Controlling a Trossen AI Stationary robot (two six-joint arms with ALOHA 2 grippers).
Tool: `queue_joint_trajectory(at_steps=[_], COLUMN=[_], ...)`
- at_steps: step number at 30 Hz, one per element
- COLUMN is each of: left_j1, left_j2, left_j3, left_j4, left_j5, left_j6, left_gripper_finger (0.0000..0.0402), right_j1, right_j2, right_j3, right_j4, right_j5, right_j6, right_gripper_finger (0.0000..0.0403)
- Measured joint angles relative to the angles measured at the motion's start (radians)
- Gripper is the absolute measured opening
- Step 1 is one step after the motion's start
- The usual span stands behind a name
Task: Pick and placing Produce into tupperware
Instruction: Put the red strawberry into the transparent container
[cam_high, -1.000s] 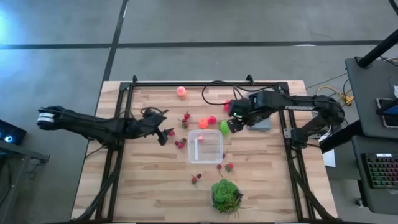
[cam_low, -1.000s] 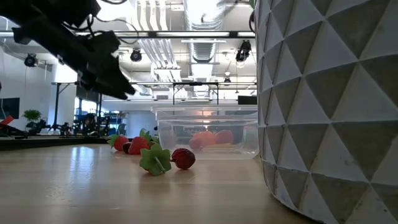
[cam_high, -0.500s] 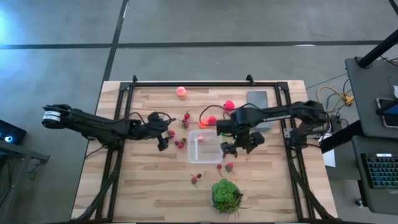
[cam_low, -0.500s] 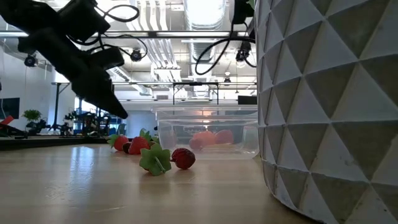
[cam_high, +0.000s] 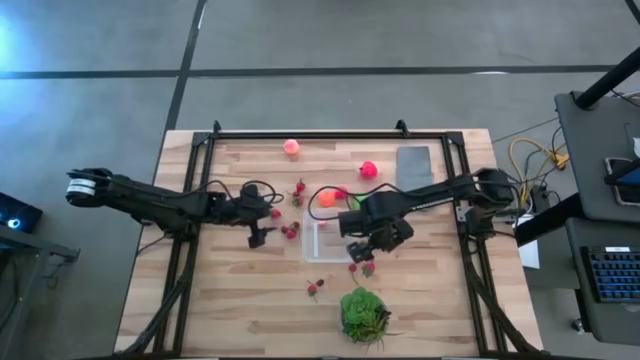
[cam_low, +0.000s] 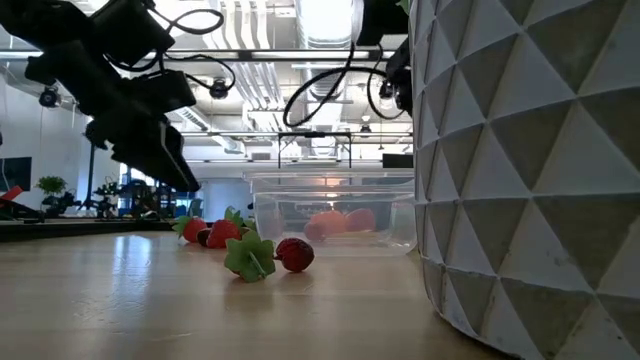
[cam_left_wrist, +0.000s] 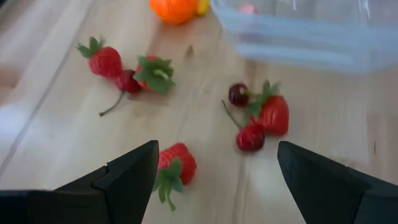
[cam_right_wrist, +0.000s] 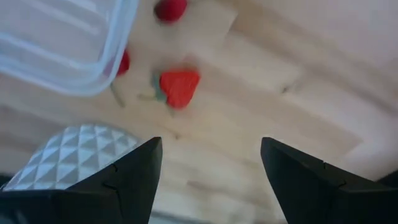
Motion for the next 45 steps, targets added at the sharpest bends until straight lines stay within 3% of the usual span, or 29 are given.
queue_joint_trajectory(at_steps=[5, 11, 15, 20, 25, 30, 40, 45], left_j1=[0.0, 0.028, 0.076, 0.111, 0.113, 0.118, 0.15, 0.15], left_j2=[0.0, 0.001, 0.004, 0.05, 0.142, 0.253, 0.387, 0.397], left_j3=[0.003, 0.002, 0.021, 0.022, 0.034, 0.07, 0.156, 0.174], left_j4=[-0.004, -0.006, 0.001, 0.025, 0.03, 0.027, -0.055, -0.093], left_j5=[0.116, 0.06, 0.059, 0.069, 0.069, -0.038, 0.012, 0.034], left_j6=[0.127, 0.206, 0.148, 0.147, 0.155, 0.159, 0.15, 0.15], left_gripper_finger=[0.0313, 0.0312, 0.0312, 0.0312, 0.0312, 0.0312, 0.031, 0.0279], right_j1=[-0.001, -0.001, -0.002, -0.006, -0.001, -0.001, 0.003, 0.003], right_j2=[-0.066, -0.177, -0.265, -0.379, -0.468, -0.523, -0.519, -0.484], right_j3=[0.001, -0.006, -0.042, -0.101, -0.155, -0.197, -0.213, -0.213], right_j4=[-0.057, -0.142, -0.158, -0.149, -0.139, -0.08, -0.042, -0.029], right_j5=[0.205, 0.406, 0.491, 0.502, 0.572, 0.624, 0.629, 0.629], right_j6=[0.006, 0.0, -0.064, -0.155, -0.123, -0.106, -0.062, -0.066], right_gripper_finger=[0.0265, 0.0265, 0.0265, 0.0265, 0.0265, 0.0265, 0.0265, 0.0265])
